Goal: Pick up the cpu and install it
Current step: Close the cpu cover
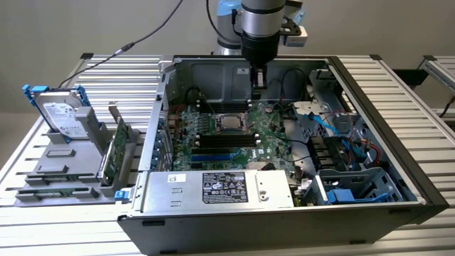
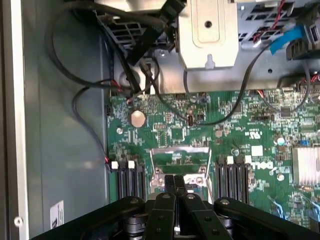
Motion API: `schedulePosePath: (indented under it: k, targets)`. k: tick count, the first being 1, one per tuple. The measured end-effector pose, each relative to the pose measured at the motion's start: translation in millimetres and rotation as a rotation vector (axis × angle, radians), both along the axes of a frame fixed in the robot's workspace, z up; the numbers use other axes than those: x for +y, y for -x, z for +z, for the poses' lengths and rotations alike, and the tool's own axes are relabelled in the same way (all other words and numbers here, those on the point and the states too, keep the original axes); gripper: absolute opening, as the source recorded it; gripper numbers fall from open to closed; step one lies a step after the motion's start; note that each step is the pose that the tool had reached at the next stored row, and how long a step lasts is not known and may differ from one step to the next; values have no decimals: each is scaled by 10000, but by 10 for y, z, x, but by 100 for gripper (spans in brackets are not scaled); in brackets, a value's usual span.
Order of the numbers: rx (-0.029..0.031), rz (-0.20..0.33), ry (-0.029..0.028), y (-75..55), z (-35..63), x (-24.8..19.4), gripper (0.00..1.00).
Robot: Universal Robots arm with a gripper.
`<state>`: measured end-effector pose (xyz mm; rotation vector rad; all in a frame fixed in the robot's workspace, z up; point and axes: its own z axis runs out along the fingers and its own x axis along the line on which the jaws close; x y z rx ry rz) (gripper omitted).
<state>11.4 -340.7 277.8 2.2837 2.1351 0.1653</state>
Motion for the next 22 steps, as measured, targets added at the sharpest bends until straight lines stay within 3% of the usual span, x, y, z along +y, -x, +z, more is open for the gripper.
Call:
schedulePosePath:
  k: [9,22]
  targets:
    - [97,0,-57,-401,3,-2,11]
    - [179,10,-58,-450,-199,-3,11]
